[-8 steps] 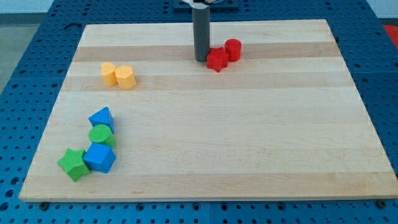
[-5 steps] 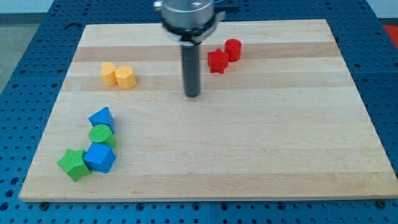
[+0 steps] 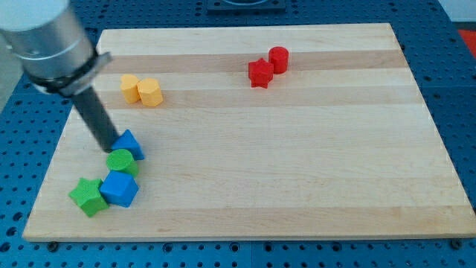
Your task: Slide the blue triangle towards the bottom center of the board
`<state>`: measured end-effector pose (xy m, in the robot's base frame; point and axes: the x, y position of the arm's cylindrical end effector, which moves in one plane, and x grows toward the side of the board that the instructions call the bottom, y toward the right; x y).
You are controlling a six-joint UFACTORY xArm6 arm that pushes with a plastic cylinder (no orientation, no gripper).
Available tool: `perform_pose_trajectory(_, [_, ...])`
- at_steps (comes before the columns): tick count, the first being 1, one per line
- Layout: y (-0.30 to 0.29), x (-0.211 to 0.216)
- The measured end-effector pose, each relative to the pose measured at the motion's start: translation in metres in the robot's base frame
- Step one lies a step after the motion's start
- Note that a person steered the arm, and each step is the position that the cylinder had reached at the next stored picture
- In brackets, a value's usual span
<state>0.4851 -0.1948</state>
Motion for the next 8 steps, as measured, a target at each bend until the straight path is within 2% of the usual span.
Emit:
perform_pose_trajectory(3, [0.114,0.016])
perform_pose_trajectory(4, [0.118,0.057])
perform_pose_trajectory(5, [0.118,0.079])
perform_pose_trajectory(6, [0.141,0.08])
perform_pose_trajectory(7, [0.16,0.098])
perform_pose_trajectory(8, [0.166,0.133])
